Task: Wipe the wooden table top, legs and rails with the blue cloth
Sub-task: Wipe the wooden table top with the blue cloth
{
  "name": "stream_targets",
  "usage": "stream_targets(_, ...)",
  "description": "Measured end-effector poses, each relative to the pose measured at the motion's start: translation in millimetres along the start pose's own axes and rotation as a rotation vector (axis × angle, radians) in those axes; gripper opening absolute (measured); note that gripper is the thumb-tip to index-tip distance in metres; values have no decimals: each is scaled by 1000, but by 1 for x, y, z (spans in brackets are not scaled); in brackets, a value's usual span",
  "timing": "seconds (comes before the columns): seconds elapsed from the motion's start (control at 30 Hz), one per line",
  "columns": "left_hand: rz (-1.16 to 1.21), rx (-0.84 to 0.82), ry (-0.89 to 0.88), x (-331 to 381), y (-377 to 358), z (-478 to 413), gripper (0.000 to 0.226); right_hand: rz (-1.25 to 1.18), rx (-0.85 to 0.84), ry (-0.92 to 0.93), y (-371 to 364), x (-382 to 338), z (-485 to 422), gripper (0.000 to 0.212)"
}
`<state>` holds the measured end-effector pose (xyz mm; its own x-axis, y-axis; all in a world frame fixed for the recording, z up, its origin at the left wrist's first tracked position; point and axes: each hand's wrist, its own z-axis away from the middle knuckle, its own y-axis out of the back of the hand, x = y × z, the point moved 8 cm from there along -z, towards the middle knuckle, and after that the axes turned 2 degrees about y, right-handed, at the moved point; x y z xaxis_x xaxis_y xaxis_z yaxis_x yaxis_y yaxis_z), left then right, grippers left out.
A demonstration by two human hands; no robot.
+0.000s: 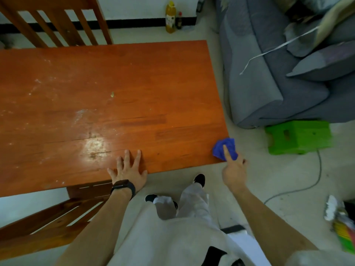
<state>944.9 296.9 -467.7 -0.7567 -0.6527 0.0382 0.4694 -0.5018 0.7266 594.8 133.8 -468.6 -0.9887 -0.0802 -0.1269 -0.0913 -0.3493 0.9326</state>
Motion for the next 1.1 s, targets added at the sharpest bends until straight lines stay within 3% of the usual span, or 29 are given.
stream_targets(0.1,-9,-20,-10,0,1,1,80,-128,-27,-291,28,40,-12,74)
stream_targets(0.17,18,-60,-6,-1,5,0,77,-330,38,-348,39,32,-18,69)
stream_targets(0.23,109,-89,0,0,16,-1,71,-563,67,-213,47,-4,-20,63)
stream_targets(0.33,363,-56,-75,10,46,0,72,-727,-93,42,51,-80,-7,52)
stream_targets(0.43,579,82,-288,35,93,14,76,-727,-286,233,62,-150,8,45)
stream_targets(0.53,537,118,-408,53,124,23,67,-679,-405,423,70,-207,9,34)
stream_targets(0.7,599,22,-343,36,135,2,45,-721,-433,541,82,-260,-8,25)
stream_targets(0.77,598,54,-313,23,142,-7,38,-701,-571,577,73,-279,-16,25)
stream_targets(0.83,633,86,-287,13,149,-15,32,-694,-783,591,61,-301,-21,38)
stream_targets(0.9,708,110,-285,7,158,-24,28,-619,-882,658,55,-324,-29,54)
stream_targets(1.0,817,195,-244,-8,177,-44,21,-442,-920,829,49,-367,-47,62)
stream_targets(1.1,821,246,-132,-26,187,-68,39,-301,-794,939,45,-408,-75,51)
